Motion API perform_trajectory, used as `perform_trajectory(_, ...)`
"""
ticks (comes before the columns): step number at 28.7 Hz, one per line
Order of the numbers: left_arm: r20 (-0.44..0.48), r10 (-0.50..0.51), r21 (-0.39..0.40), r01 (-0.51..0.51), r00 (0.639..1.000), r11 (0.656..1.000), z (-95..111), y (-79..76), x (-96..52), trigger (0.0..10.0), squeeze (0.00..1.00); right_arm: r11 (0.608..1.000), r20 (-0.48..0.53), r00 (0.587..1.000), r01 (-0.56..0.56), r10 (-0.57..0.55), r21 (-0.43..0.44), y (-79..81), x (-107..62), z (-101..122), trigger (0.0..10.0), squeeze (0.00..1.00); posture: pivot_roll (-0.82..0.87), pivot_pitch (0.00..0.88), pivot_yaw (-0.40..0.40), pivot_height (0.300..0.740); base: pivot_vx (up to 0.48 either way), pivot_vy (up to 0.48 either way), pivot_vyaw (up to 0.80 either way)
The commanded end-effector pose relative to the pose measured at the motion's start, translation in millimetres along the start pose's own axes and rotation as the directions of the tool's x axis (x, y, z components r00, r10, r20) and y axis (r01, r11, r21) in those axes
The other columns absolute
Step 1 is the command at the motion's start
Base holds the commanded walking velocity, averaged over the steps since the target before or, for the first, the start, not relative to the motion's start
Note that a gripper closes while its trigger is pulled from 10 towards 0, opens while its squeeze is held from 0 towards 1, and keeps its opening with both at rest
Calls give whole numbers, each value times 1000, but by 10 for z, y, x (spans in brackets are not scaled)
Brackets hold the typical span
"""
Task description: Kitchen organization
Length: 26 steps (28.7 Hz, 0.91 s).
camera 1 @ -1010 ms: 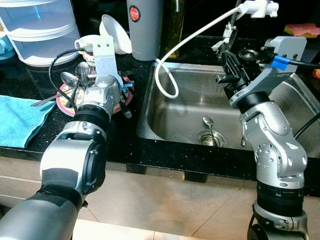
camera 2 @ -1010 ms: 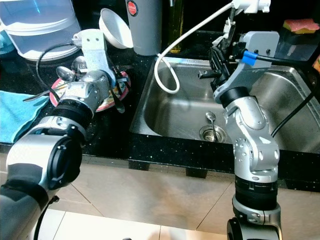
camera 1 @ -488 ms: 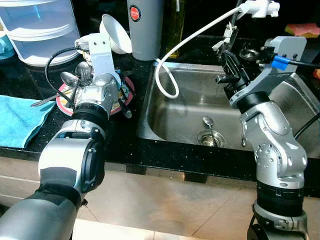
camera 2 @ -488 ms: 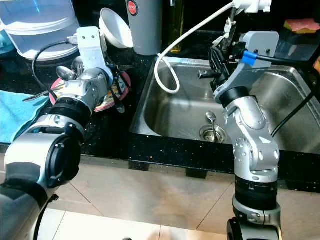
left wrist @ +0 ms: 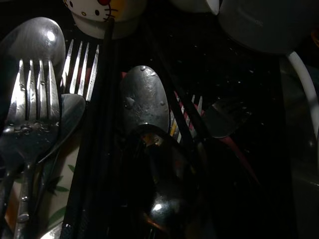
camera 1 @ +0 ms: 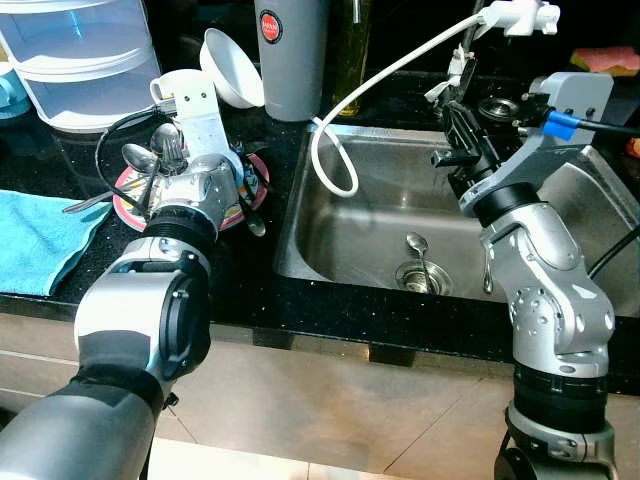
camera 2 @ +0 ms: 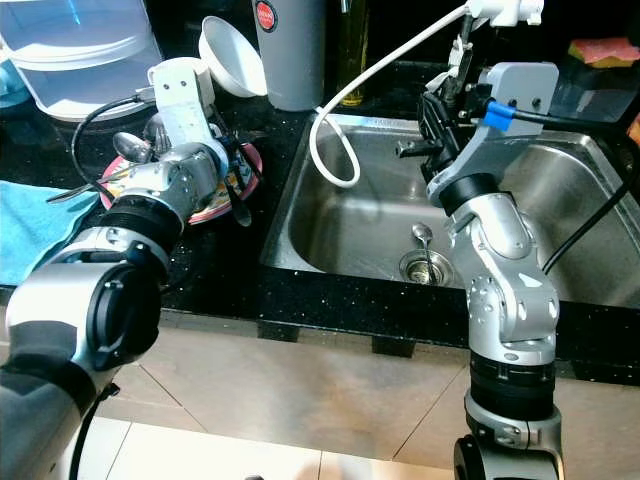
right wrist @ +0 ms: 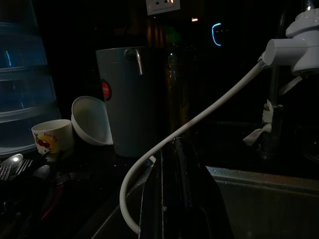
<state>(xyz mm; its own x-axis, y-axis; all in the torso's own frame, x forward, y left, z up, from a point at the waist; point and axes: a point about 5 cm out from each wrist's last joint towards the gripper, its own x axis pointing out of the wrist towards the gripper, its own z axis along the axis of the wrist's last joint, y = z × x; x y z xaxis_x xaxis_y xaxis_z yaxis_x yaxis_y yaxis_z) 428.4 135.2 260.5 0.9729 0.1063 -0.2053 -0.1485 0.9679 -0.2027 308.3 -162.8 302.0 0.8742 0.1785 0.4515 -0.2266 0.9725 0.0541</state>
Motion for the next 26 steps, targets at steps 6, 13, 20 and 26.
perform_trajectory(6,-55,50,7,-50,997,999,-86,88,15,0,0,1000,11,1000,5,-5,2,-9,0,22,10000,0,19,94,39,740,0,0,0)
perform_trajectory(13,-51,70,-4,-71,996,997,-94,131,20,0,0,1000,12,1000,1,-1,6,6,6,23,10000,0,22,95,39,740,0,0,0)
perform_trajectory(20,34,100,47,-101,994,994,9,160,14,0,0,1000,10,1000,4,-4,6,4,-3,21,10000,0,22,96,39,740,0,0,0)
perform_trajectory(26,258,141,167,-187,956,968,310,170,-49,10000,0,1000,12,1000,5,-5,6,4,-11,26,10000,0,23,99,41,740,0,0,0)
